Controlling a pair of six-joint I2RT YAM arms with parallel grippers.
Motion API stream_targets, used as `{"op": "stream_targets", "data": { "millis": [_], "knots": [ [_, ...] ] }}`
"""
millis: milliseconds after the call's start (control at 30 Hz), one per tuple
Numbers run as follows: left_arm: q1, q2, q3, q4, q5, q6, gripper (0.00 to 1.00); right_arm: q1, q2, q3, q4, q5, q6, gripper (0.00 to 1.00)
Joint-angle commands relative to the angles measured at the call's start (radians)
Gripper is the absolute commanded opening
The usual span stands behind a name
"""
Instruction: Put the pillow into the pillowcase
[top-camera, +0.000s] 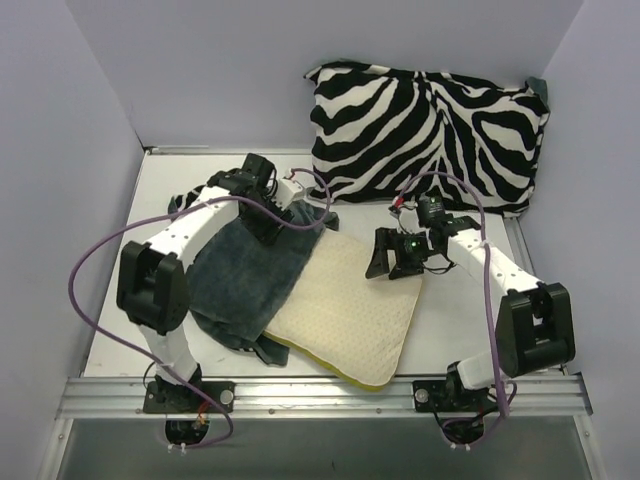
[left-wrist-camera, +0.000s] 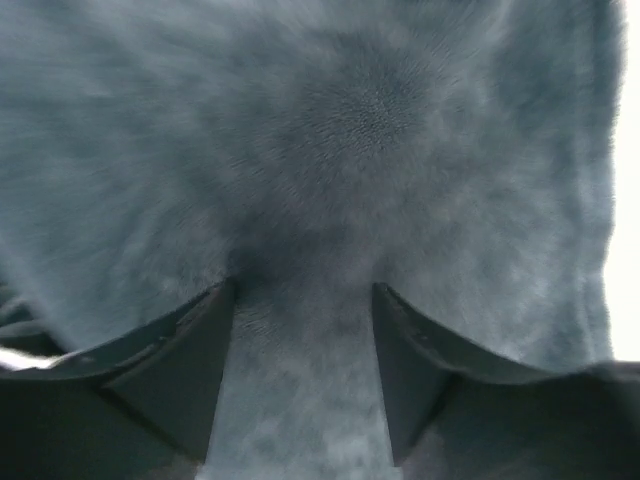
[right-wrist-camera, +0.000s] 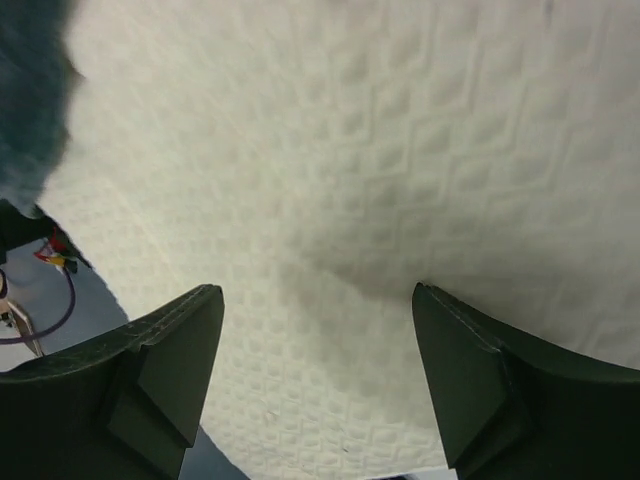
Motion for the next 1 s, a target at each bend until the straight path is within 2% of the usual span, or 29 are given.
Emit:
{"op": "stream_targets", "data": {
  "millis": [0,67,100,167,200,233,300,333,400,500,533,600,667,733,767,800,867,900,967],
  "knots": [
    [-0.007,0.074,-0.001,-0.037,-0.010,0.054,0.61,-0.009,0.013,-0.088,-0.099,0.078,-0.024,0.77],
    [-0.017,0.108,0.013,-0.023,0.012,0.045,0.49,-0.007,0.071,-0.065,-0.096,0.075,-0.030,0.76],
    [-0.027,0.119,0.022,-0.016,0.029,0.044,0.31,-0.009,0.106,-0.049,-0.096,0.063,-0.032,0.68],
    [-0.067,0.140,0.062,-0.017,0.068,0.036,0.17,-0.007,0.195,-0.016,-0.067,-0.012,-0.020,0.56],
    [-0.082,0.143,0.078,-0.019,0.091,0.030,0.06,-0.004,0.218,0.013,-0.051,-0.038,-0.005,0.45],
    [-0.121,0.145,0.117,-0.023,0.140,0.025,0.02,-0.004,0.247,0.027,-0.031,-0.094,0.038,0.37],
    [-0.159,0.148,0.170,-0.063,0.200,0.010,0.00,-0.003,0.248,0.052,0.045,-0.148,0.087,0.23],
    [-0.193,0.156,0.198,-0.081,0.283,0.007,0.00,0.000,0.231,0.056,0.073,-0.179,0.121,0.20],
    [-0.224,0.157,0.267,-0.102,0.328,-0.031,0.00,0.003,0.208,0.058,0.163,-0.215,0.208,0.12],
    [-0.238,0.171,0.335,-0.109,0.428,-0.084,0.17,0.005,0.151,0.041,0.292,-0.277,0.336,0.04],
    [-0.233,0.185,0.342,-0.111,0.450,-0.093,0.19,0.005,0.128,0.035,0.338,-0.291,0.360,0.03],
    [-0.205,0.196,0.324,-0.083,0.455,-0.116,0.08,0.005,0.111,0.034,0.357,-0.302,0.397,0.00],
    [-0.166,0.214,0.294,-0.043,0.437,-0.131,0.00,0.000,0.110,0.029,0.351,-0.267,0.373,0.00],
    [-0.132,0.238,0.280,-0.033,0.409,-0.131,0.00,-0.009,0.129,0.023,0.340,-0.241,0.338,0.00],
    [-0.106,0.240,0.287,-0.036,0.396,-0.130,0.10,-0.012,0.134,0.032,0.301,-0.227,0.318,0.00],
    [-0.049,0.231,0.299,-0.058,0.411,-0.121,0.18,-0.013,0.137,0.050,0.248,-0.177,0.272,0.04],
    [0.021,0.124,0.266,-0.072,0.440,-0.083,0.34,-0.009,0.110,0.086,0.103,-0.115,0.110,0.23],
    [0.075,0.028,0.231,-0.091,0.434,-0.056,0.51,0.005,0.091,0.102,0.075,-0.050,0.076,0.42],
    [0.098,-0.065,0.122,-0.204,0.390,0.079,0.57,0.029,0.030,0.115,0.003,0.000,-0.022,0.57]
  ]
}}
